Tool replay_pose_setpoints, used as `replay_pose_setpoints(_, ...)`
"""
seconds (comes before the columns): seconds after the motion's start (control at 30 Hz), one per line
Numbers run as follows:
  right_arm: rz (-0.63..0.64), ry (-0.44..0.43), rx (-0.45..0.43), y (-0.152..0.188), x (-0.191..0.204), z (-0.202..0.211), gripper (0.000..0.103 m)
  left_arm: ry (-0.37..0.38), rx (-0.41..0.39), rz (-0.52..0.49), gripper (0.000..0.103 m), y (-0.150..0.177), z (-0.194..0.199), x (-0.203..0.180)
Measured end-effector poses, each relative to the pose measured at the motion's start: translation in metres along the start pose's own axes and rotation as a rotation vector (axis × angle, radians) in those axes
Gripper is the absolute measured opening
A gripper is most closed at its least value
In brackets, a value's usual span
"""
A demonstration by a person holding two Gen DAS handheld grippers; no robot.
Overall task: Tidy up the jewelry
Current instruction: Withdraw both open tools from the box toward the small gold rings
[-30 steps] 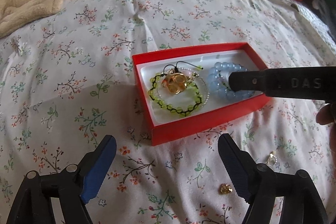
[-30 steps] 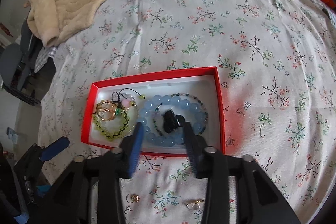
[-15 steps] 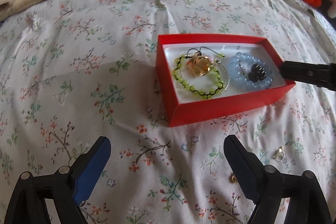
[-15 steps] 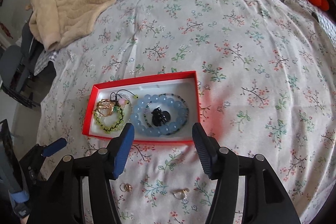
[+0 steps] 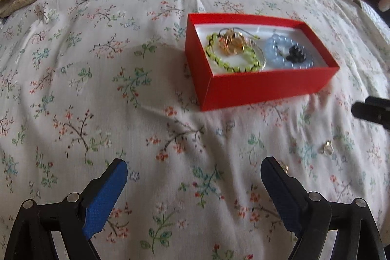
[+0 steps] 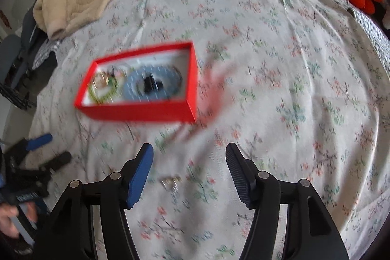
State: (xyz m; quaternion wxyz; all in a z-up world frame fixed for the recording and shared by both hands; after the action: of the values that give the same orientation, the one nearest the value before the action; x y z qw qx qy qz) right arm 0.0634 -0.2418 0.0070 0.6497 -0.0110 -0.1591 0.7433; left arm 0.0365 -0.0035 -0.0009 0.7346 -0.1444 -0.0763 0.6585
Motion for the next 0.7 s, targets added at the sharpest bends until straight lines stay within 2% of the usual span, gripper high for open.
replay_pose_setpoints(0.2,0.037,0.048,0.042,0.031,-0.010,-0.015,0.065,-0.009,0.010,-0.020,0.092,0.010,-0.003,-0.001)
replay_pose_setpoints(0.53,0.120,0.060,0.057,0.059,-0.006,-0.031,0.065,-0.020,0.031,-0.078,0.092,0.033,-0.014,-0.010)
replay_pose_setpoints(0.7,0.216,0.116,0.015,0.070,0.009,-0.038,0.079,-0.020,0.025,-0.096,0.092,0.044,-0.017,-0.010)
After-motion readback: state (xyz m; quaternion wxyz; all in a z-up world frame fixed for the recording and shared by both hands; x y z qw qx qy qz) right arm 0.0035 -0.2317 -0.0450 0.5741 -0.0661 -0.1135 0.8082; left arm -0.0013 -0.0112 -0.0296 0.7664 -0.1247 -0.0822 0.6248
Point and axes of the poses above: each gripper's, at about its wrist camera, not at the fingertips, and z roughly against the way its jaws point, x to its left, y to its underside, the point moved 3 cm from there along -z, roughly the way its jaws point, and after that the axes turned 10 degrees about x, right-handed, at the moved point
